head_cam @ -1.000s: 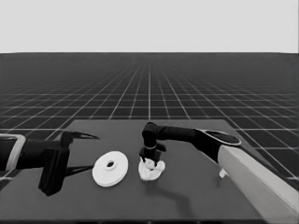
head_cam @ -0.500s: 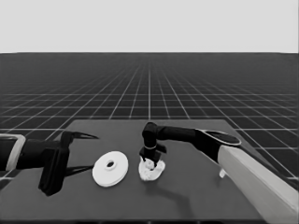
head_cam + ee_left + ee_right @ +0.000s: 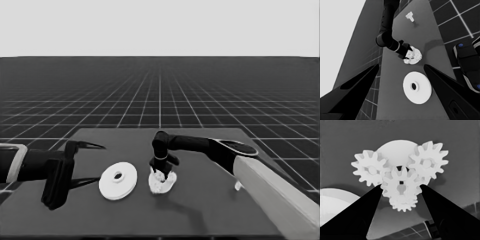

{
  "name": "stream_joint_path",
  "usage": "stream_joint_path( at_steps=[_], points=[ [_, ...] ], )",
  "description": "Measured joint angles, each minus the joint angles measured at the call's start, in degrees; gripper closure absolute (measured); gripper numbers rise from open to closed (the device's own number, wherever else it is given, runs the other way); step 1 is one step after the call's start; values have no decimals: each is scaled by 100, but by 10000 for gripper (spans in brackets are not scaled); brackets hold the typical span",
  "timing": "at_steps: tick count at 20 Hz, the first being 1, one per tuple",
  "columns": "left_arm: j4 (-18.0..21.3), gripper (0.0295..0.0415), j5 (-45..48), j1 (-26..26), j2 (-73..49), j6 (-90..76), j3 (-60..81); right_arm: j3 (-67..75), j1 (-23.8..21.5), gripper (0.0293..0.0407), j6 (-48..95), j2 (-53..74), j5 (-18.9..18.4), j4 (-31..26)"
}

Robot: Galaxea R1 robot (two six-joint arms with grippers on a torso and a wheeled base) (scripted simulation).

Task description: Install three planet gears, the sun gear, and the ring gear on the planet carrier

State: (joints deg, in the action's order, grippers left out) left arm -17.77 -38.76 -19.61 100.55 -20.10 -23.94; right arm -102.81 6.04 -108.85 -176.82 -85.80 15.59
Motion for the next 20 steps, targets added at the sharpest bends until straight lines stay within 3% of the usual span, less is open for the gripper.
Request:
stream_joint_path(
  at_steps=[20],
  points=[
    [0, 326, 0, 0, 0, 0, 0, 0, 0, 388, -1200, 0, 0, 0]
  ],
)
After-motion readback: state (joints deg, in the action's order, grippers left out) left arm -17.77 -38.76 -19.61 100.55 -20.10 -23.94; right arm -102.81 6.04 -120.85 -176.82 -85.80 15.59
